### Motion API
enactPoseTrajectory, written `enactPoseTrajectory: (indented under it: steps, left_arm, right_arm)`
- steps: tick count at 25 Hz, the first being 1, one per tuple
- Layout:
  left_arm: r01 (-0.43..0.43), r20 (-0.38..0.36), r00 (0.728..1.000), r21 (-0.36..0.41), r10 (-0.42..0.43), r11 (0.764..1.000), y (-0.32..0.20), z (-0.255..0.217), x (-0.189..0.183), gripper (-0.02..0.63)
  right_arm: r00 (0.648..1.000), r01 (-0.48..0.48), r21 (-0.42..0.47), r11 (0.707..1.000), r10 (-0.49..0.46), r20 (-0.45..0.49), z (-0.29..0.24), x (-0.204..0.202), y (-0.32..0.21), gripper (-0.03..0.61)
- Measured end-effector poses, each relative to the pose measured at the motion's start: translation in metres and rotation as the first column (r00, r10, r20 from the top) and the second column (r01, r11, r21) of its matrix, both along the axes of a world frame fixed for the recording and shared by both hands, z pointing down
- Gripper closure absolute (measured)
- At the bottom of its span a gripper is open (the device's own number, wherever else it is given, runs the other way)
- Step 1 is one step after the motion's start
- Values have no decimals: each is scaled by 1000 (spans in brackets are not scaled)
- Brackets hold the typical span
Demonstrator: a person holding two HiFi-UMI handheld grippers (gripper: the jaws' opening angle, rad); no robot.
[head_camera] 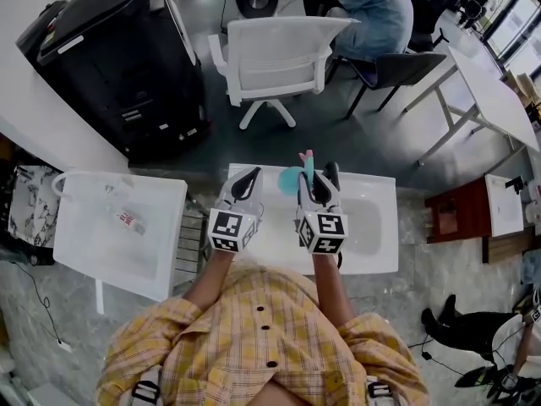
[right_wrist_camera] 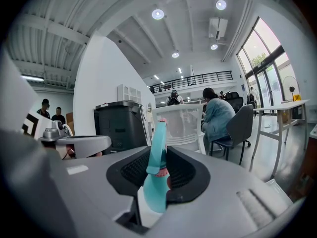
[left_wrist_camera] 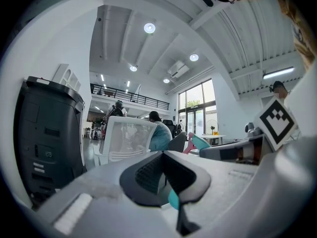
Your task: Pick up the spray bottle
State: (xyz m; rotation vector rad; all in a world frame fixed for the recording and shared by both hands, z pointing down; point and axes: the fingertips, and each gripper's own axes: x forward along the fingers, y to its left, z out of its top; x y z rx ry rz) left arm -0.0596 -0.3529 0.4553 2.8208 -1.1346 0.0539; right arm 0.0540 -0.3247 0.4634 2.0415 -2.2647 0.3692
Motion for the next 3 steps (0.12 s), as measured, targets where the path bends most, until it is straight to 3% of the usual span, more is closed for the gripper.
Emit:
enactPoseTrajectory:
  steps: [3]
  left_arm:
    - [3, 2, 1000, -2, -3, 1000, -3, 2, 2, 615]
  right_arm:
    - [1000, -2, 1, 1000, 2, 0, 1, 2, -3, 489]
